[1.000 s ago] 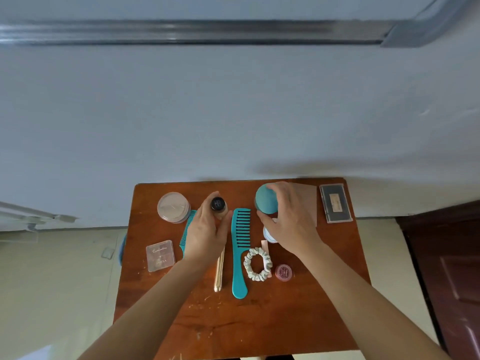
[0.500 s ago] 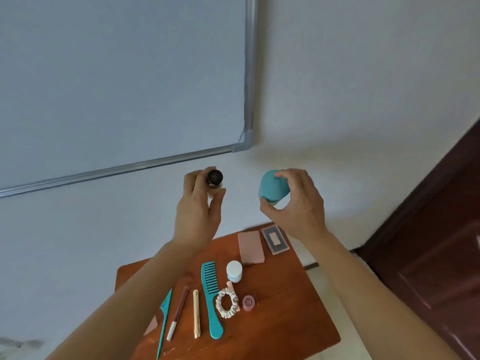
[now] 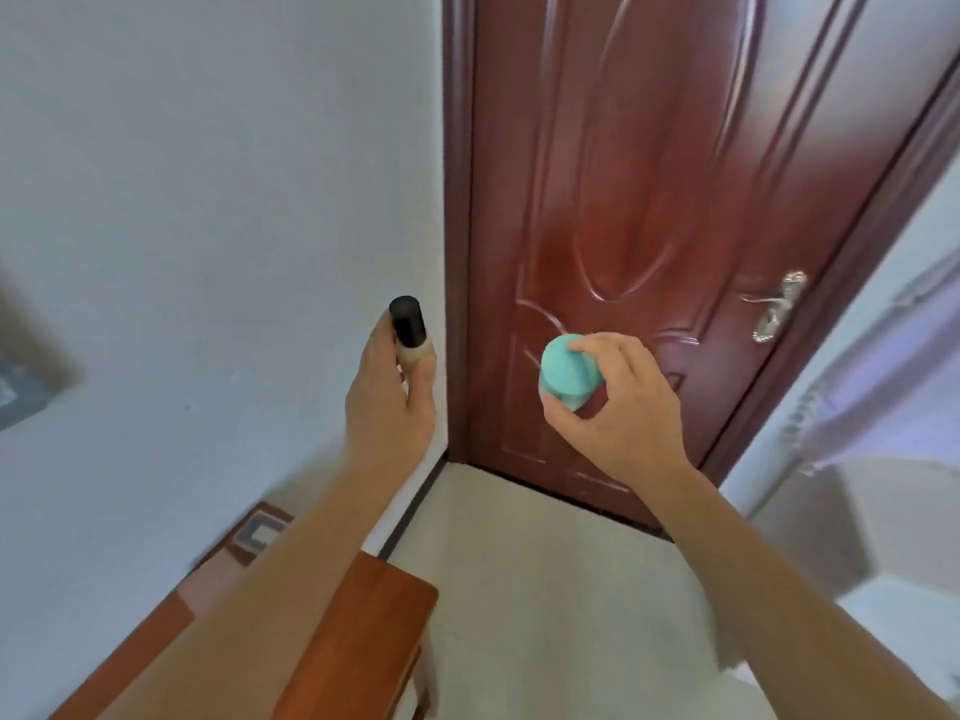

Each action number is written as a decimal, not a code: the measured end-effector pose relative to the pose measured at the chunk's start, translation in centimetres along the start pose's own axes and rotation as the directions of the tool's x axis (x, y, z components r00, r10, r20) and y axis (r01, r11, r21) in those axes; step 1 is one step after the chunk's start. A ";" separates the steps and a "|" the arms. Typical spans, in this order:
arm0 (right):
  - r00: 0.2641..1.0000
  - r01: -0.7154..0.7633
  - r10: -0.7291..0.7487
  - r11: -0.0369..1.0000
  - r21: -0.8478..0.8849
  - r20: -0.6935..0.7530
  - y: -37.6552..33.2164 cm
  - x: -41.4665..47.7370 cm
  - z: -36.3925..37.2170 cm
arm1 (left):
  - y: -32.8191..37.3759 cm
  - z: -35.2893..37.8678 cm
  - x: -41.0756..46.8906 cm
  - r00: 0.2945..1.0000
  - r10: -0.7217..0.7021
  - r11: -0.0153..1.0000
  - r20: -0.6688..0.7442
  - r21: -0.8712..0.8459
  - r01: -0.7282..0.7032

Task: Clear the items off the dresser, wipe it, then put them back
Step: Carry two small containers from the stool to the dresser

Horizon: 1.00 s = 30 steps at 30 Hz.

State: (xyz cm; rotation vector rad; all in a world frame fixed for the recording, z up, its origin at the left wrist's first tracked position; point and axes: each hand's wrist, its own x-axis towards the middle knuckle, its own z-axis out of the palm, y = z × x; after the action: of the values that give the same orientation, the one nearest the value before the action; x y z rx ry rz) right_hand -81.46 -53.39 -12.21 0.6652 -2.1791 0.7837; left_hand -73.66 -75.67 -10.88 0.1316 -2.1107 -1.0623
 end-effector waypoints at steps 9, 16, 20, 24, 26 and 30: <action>0.925 -0.360 0.316 0.907 -0.217 -0.214 18.9 -10.4 -22.4 | 16.8 24.1 -7.0 0.932 0.192 0.954 0.307 -0.282 -0.103; 0.829 -0.547 0.445 0.772 -0.323 -0.339 31.2 -18.9 -38.3 | 31.6 41.1 -16.4 0.793 0.353 0.869 0.496 -0.487 -0.082; 0.777 -0.616 0.487 0.721 -0.318 -0.399 36.3 -20.7 -44.0 | 37.5 48.0 -19.5 0.721 0.399 0.847 0.566 -0.529 -0.053; 0.732 -0.675 0.524 0.644 -0.360 -0.435 42.2 -22.6 -46.9 | 40.7 55.2 -21.1 0.678 0.441 0.821 0.588 -0.570 -0.040; 0.706 -0.706 0.552 0.603 -0.372 -0.445 45.3 -23.5 -47.8 | 41.8 59.1 -21.8 0.649 0.465 0.807 0.602 -0.589 -0.032; 0.697 -0.717 0.579 0.548 -0.430 -0.423 52.4 -23.9 -49.8 | 44.2 67.9 -22.4 0.587 0.528 0.780 0.613 -0.624 -0.050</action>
State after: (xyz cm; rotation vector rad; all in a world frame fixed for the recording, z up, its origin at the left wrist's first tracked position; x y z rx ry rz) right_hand -78.76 22.38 -19.79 -0.5902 -2.2551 0.4557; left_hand -92.90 5.91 -16.89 -1.1526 -2.2644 -1.6449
